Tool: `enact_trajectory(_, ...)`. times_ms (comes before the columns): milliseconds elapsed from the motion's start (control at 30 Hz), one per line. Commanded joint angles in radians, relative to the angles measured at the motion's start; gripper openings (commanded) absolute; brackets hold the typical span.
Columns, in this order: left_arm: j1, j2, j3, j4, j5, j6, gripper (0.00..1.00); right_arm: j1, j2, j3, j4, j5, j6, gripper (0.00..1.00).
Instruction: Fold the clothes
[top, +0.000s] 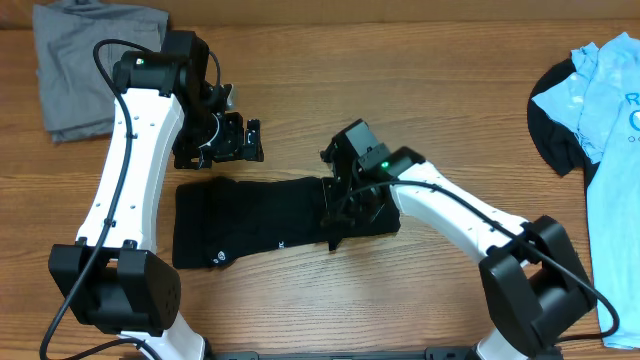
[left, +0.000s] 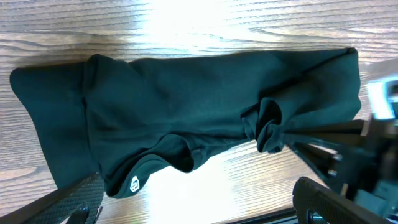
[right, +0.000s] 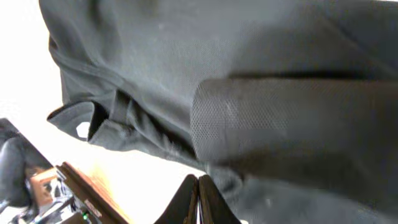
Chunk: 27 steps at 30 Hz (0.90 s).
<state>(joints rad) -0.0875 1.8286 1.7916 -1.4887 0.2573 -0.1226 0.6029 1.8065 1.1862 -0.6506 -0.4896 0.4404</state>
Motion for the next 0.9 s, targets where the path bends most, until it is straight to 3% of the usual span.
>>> enact_trajectory(0,-0.005,-0.017,-0.005,0.000,-0.005,0.018,1.00,-0.013,0.039,-0.050,0.068,-0.056,-0.011,0.05)
enact_trajectory(300,-0.005,-0.017,-0.005,0.000,-0.005,0.018,1.00,-0.116,0.124,-0.056,0.185,-0.061,-0.141,0.09)
enact_trajectory(567,-0.005,-0.017,-0.005,0.008,-0.005,0.018,1.00,-0.185,0.047,-0.012,0.134,-0.359,-0.213,0.04)
enact_trajectory(767,-0.005,-0.017,-0.005,0.009,-0.005,0.018,1.00,-0.187,-0.004,-0.013,0.139,-0.593,-0.240,0.15)
enact_trajectory(867,-0.005,-0.017,-0.005,0.008,-0.005,0.018,1.00,-0.184,-0.003,-0.024,0.105,-0.594,-0.241,0.19)
